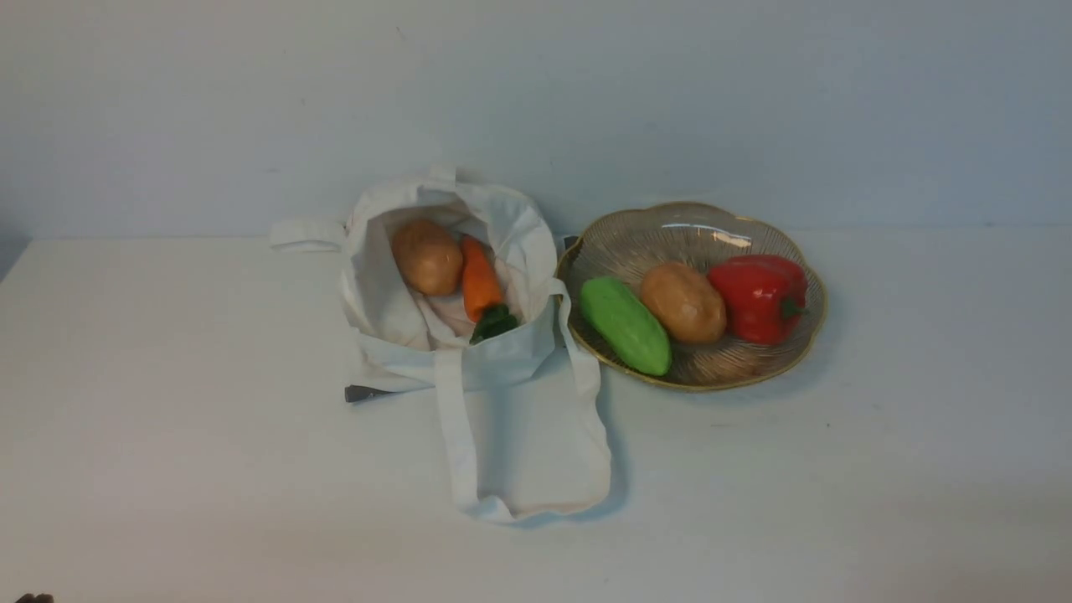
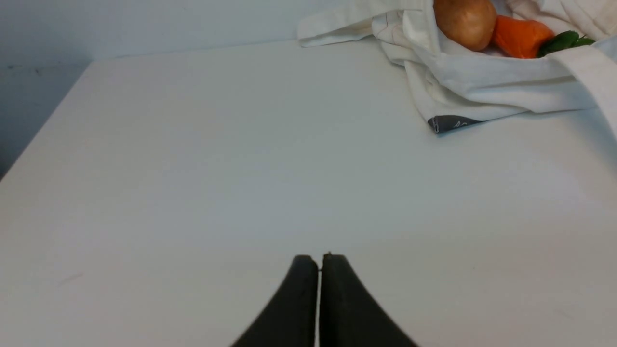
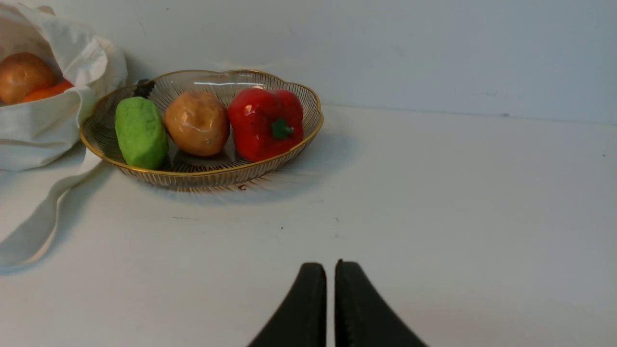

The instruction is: Take vegetables from cloth bag on white table place on plate.

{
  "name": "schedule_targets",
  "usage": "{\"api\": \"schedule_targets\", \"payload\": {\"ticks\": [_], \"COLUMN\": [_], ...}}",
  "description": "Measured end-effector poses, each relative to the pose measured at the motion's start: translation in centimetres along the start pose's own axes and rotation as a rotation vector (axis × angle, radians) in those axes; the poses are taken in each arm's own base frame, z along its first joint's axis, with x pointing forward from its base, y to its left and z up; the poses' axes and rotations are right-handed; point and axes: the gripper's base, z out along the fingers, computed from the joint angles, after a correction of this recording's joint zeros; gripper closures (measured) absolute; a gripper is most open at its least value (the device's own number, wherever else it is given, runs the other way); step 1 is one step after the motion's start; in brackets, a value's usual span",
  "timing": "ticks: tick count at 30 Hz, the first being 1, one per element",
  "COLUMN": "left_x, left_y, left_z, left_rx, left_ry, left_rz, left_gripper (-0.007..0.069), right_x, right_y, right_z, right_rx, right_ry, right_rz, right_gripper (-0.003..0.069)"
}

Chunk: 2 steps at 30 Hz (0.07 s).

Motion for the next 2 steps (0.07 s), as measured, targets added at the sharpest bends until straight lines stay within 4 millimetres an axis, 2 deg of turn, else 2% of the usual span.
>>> {"api": "schedule_targets", "payload": {"ticks": [2], "left_x": [0.0], "left_y": [0.0], "left_z": [0.0], "left_rx": [0.0], "left_ry": [0.0], "left_rz": [0.0], "left_gripper": [0.0629], "right_x": [0.0], "right_y": [0.0], "right_z": [0.0], "right_rx": [0.0], "right_ry": [0.0], "right_rz": [0.0], "right_gripper": [0.0637]}}
